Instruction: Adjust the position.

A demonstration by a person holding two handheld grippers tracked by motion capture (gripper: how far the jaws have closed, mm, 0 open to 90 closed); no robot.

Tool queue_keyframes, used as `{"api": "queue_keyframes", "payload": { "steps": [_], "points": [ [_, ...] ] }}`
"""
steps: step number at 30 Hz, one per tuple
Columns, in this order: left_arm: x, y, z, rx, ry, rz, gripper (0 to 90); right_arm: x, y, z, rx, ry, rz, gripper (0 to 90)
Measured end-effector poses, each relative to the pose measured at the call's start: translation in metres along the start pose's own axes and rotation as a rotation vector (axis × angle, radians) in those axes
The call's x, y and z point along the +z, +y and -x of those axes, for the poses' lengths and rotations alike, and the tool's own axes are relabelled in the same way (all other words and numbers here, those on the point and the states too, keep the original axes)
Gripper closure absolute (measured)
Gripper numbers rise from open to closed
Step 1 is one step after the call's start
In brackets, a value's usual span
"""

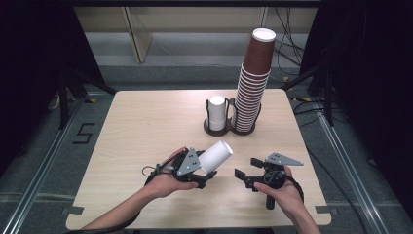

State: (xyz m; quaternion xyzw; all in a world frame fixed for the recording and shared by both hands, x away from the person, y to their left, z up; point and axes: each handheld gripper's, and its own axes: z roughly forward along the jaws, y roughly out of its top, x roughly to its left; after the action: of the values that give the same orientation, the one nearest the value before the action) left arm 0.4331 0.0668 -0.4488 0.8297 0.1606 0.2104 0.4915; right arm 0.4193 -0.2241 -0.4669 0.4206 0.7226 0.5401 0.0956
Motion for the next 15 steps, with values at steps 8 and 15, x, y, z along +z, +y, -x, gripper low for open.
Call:
{"api": "queue_keyframes", "payload": {
  "steps": [8,15],
  "points": [
    [-0.005,0.003,-0.005,0.027,-0.056,-0.055,26.0,-0.006,-0.004,0.004,-0.148,-0.04,-0.069,15.1],
    [-0.012,0.002,-0.008,0.068,-0.117,-0.105,26.0,-0.012,-0.006,0.006,-0.27,-0.036,-0.137,15.1]
  ]
}}
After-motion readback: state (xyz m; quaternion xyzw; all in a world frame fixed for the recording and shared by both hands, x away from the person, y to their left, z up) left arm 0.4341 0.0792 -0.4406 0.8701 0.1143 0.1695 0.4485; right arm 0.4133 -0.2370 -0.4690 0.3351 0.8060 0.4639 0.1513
